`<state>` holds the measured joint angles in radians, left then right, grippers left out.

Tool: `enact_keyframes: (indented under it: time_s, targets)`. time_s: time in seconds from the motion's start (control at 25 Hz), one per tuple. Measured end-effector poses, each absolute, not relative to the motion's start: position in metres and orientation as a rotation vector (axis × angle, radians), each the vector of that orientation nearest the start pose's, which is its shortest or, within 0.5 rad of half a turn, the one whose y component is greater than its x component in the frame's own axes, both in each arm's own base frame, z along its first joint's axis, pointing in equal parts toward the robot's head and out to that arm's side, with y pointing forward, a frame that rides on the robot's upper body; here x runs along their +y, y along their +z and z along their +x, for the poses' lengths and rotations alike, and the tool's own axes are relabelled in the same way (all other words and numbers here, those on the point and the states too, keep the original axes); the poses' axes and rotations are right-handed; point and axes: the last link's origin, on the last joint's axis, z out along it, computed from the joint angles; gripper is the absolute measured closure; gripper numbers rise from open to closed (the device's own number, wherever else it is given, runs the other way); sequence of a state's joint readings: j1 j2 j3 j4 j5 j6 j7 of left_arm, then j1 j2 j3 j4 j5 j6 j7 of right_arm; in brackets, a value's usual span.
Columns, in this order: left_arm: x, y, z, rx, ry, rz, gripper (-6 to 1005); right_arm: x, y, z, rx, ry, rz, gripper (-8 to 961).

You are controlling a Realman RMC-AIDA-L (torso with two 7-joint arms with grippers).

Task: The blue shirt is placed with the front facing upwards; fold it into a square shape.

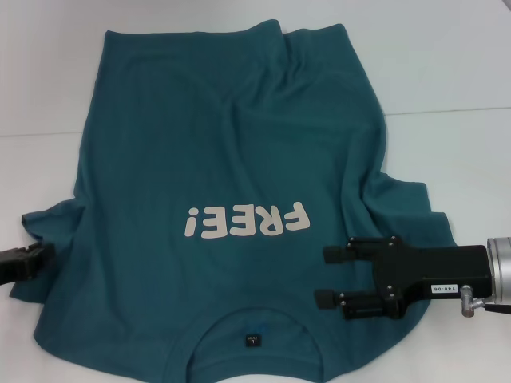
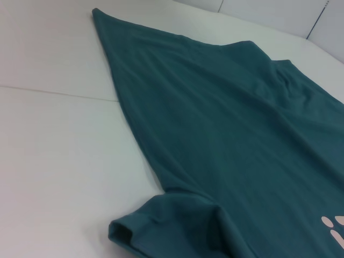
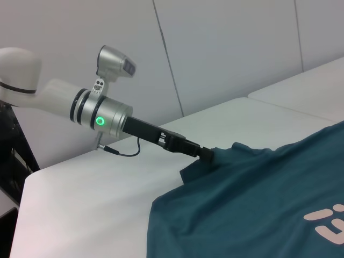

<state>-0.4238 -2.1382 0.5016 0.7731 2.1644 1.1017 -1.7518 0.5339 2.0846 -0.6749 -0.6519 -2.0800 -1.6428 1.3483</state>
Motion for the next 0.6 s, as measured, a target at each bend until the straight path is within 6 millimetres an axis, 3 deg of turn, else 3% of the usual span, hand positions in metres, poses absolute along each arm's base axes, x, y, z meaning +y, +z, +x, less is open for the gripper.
enact_keyframes:
  time_s: [0.36, 0.6]
  targets:
    - [0.341, 0.035, -0.356, -1.21, -0.426, -2.03, 950, 0.315, -0.008, 0.261, 0.584, 0.692, -2.839, 161]
    - [0.343, 0.05, -0.361, -1.174, -0.402, -1.992, 1000, 0.316, -0.009, 0.261, 0.598, 0.701, -2.824, 163]
